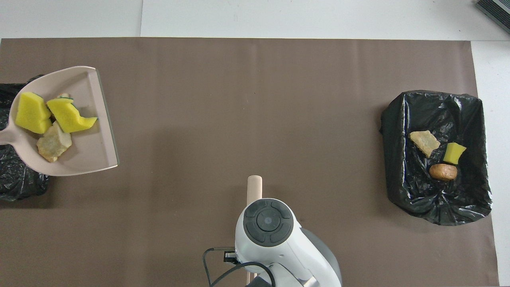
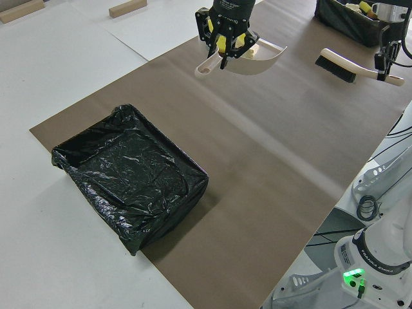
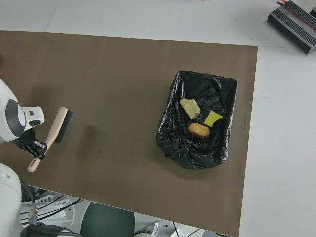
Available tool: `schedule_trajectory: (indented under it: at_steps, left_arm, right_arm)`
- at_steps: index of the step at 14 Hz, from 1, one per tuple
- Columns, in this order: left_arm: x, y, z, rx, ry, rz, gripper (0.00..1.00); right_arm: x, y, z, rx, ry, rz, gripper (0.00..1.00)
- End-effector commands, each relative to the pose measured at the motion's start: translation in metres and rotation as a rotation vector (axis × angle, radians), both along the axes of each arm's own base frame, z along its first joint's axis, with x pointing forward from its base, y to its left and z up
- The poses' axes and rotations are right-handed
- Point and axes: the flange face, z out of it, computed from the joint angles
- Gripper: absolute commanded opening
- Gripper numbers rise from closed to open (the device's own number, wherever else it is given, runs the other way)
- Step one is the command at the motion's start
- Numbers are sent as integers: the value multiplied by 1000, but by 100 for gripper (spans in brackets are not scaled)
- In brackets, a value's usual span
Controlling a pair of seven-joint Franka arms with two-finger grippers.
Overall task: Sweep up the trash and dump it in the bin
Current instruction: 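Tip the dustpan over the black bag with the left gripper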
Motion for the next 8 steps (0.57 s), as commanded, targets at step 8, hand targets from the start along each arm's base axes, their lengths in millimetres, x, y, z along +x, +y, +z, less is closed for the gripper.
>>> schedule_trajectory:
  at_steps: [8]
  left_arm:
    - [42, 223, -32, 109, -10, -78, 0]
  right_arm:
    - [-16, 4, -72, 37, -39, 14, 0]
